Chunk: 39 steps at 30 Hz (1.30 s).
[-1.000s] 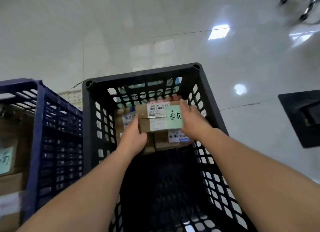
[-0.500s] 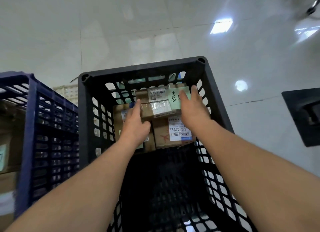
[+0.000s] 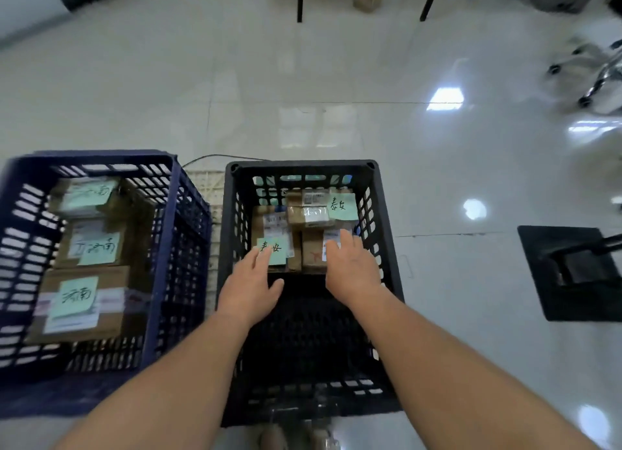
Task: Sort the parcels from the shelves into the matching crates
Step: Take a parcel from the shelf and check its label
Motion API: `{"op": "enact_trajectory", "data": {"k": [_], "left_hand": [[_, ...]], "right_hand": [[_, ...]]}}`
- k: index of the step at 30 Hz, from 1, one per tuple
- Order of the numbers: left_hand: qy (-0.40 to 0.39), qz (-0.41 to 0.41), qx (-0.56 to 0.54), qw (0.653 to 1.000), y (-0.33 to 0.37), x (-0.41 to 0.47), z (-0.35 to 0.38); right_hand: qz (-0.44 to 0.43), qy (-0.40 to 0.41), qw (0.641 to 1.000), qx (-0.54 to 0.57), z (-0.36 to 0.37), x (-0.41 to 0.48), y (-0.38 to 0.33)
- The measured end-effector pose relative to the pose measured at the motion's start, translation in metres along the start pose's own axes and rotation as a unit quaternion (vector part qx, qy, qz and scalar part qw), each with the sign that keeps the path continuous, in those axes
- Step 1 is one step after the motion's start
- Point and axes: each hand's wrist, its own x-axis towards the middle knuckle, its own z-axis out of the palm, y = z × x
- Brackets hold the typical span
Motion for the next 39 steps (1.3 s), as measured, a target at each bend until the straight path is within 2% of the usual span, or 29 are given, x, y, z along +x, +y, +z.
{"op": "enact_trajectory", "data": {"k": [5,12,21,29,33,39], "left_hand": [[0.058,-0.025,-0.019,0.998,0.013,-0.076,-0.028],[0.157,-0.112,-0.023,0.981,-0.007,-0.171,-0.053],[0.272,-0.253,-0.045,0.927,-0.077,-0.289,-0.053],[0.327,-0.334,-0.055,0.882,-0.142,-0.420,-0.037],[0.350,-0.376,-0.070,0.855,-0.186,-0.506,-0.012],[0.386,-0.471,-0.082,0.789,-0.245,-0.643,0.040]], "right_hand": [[-0.076,0.050,0.995,-0.033,-0.041,-0.050,-0.030],[-0.207,0.095,0.972,-0.058,-0.071,-0.118,-0.098],[-0.361,0.110,0.921,-0.099,-0.064,-0.196,-0.204],[-0.453,0.125,0.872,-0.137,-0.034,-0.302,-0.298],[-0.509,0.124,0.834,-0.172,-0.006,-0.375,-0.351],[-0.618,0.133,0.751,-0.191,0.047,-0.497,-0.425]]}}
